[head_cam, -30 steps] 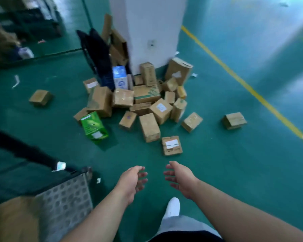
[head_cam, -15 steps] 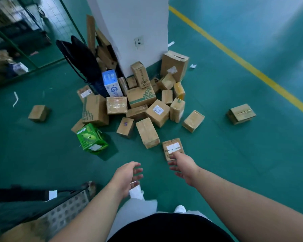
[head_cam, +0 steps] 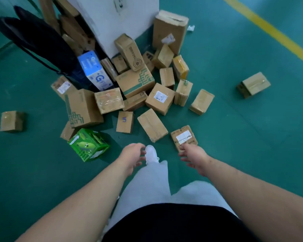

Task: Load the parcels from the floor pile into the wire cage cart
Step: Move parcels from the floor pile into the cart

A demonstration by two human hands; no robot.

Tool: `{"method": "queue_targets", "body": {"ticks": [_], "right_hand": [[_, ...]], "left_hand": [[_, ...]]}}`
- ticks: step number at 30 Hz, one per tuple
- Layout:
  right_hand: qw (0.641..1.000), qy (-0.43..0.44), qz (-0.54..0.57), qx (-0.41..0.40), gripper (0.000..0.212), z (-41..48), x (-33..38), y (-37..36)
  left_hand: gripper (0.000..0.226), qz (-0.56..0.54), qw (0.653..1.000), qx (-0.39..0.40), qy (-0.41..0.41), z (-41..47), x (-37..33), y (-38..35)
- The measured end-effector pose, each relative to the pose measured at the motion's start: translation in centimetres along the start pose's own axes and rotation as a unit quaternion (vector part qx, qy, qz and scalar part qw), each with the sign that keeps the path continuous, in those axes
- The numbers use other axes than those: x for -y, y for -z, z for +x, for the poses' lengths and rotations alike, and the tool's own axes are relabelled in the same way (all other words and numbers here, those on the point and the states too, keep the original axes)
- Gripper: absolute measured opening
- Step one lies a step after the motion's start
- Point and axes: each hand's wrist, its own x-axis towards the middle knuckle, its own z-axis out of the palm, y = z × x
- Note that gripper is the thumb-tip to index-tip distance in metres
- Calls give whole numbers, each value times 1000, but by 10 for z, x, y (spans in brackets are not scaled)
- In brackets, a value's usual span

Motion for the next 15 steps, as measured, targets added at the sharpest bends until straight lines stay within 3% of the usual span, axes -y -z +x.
{"method": "queue_targets", "body": {"ticks": [7, 15], "right_hand": [[998, -50, 43, -9, 27, 71, 43, -52], [991, -130, 8, 37, 29, 177, 24, -86]], "left_hand": [[21, 169, 985, 13, -18, 121, -75, 15], [14, 235, 972, 9, 13, 254, -77, -8]]}}
